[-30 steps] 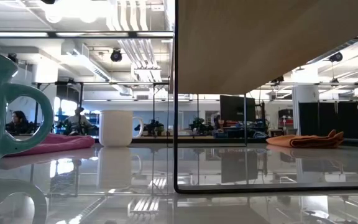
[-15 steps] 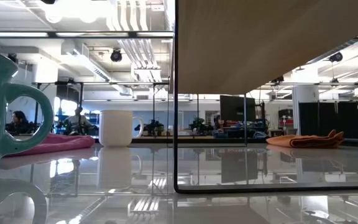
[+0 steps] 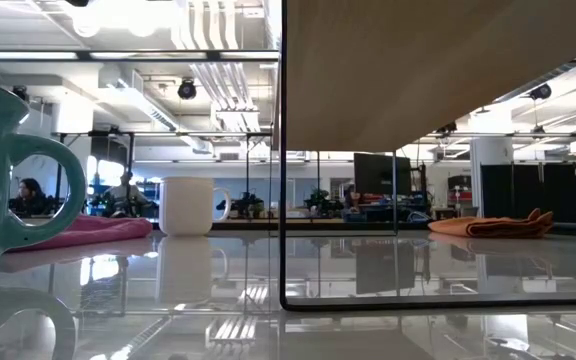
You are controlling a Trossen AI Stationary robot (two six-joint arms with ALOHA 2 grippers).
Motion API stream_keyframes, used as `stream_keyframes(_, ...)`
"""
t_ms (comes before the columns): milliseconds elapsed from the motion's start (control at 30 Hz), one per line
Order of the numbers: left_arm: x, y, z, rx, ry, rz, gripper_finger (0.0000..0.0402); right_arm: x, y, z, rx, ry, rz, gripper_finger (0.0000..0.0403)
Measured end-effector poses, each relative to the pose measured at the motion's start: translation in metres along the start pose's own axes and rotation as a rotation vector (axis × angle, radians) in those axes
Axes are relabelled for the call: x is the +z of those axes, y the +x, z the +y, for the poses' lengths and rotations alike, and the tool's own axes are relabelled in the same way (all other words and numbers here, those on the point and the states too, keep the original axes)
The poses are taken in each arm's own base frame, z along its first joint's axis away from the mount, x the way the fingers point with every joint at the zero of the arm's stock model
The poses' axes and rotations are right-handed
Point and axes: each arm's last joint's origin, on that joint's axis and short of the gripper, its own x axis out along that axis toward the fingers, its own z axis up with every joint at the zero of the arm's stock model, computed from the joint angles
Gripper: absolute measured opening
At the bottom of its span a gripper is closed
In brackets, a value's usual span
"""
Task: Stack small to large cups/mugs on shelf
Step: Put the white mug on the shelf
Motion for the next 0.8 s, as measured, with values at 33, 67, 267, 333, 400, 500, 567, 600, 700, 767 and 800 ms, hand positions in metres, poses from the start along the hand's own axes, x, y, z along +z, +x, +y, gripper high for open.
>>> stream_keyframes(33,0.0,0.0,0.0,0.0,0.0,0.0,0.0,0.001,0.003,-0.001,-0.03,0.001,-0.018,0.0022)
stream_keyframes(67,0.0,0.0,0.0,0.0,0.0,0.0,0.0,0.002,0.006,-0.001,-0.047,0.003,-0.037,0.0022)
stream_keyframes(267,0.0,0.0,0.0,0.0,0.0,-0.001,0.0,0.017,0.022,0.003,-0.111,-0.096,-0.107,0.0022)
stream_keyframes(333,0.0,0.0,0.0,0.0,0.0,-0.001,0.0,0.024,0.026,0.005,-0.145,-0.142,-0.132,0.0022)
stream_keyframes(400,0.001,0.0,0.0,0.0,-0.002,-0.014,0.0,0.03,0.031,0.007,-0.147,-0.147,-0.144,0.0022)
stream_keyframes(500,0.007,0.002,0.0,-0.012,-0.159,-0.067,0.0,0.037,0.039,0.011,-0.127,-0.109,-0.152,0.0022)
stream_keyframes(567,0.012,0.003,0.0,-0.025,-0.325,-0.118,0.0,0.042,0.044,0.013,-0.12,-0.091,-0.162,0.0022)
stream_keyframes(600,0.014,0.003,0.0,-0.034,-0.391,-0.141,0.0,0.045,0.046,0.014,-0.119,-0.093,-0.166,0.0022)
stream_keyframes(700,0.025,0.002,0.0,-0.056,-0.456,-0.248,0.0,0.049,0.055,0.017,-0.117,-0.089,-0.167,0.0022)
stream_keyframes(767,0.03,0.001,0.0,-0.066,-0.454,-0.306,0.0,0.05,0.061,0.018,-0.109,-0.045,-0.162,0.0022)
stream_keyframes(800,0.033,0.001,0.0,-0.072,-0.453,-0.332,0.0,0.05,0.064,0.018,-0.107,-0.029,-0.159,0.0022)
